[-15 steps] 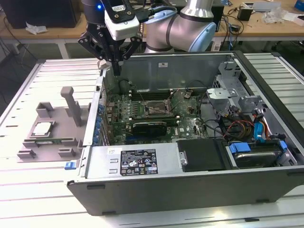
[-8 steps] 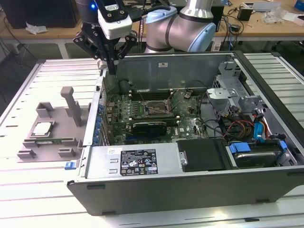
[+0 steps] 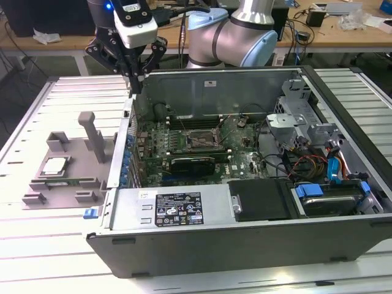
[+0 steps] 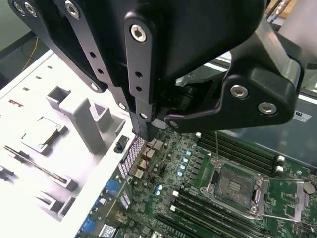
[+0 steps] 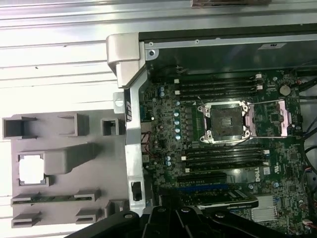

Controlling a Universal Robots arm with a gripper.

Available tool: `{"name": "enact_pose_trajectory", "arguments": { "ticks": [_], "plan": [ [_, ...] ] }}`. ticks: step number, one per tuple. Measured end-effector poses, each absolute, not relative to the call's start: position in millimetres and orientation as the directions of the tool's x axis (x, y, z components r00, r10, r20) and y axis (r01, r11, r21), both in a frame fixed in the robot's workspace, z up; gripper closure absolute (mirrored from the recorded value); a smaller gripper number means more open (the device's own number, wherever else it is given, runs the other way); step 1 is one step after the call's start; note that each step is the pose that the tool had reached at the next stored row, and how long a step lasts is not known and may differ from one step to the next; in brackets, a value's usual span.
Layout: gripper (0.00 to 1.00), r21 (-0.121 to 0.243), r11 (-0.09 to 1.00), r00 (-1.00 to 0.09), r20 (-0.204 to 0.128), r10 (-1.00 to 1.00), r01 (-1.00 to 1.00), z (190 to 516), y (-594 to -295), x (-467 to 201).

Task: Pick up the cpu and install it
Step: 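Reach for the cpu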

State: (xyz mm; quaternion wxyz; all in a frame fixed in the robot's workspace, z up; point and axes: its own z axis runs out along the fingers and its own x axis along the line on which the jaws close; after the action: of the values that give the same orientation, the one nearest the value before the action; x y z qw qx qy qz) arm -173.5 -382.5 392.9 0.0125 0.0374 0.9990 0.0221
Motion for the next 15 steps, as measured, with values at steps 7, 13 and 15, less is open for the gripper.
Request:
{"name": "enact_pose_trajectory", "arguments": {
  "ticks": [7,13,15],
  "plan": [
    [0.89,0.045,0.996,-0.997,-0.023,0.075,0.074,392.8,-378.3,-184.7],
    [0.89,0.045,0.996,-0.997,-0.023,0.075,0.074,392.7,-376.4,-195.7],
    [0.89,0.045,0.996,-0.997,-0.023,0.075,0.074,392.6,-375.9,-197.7]
  ]
}}
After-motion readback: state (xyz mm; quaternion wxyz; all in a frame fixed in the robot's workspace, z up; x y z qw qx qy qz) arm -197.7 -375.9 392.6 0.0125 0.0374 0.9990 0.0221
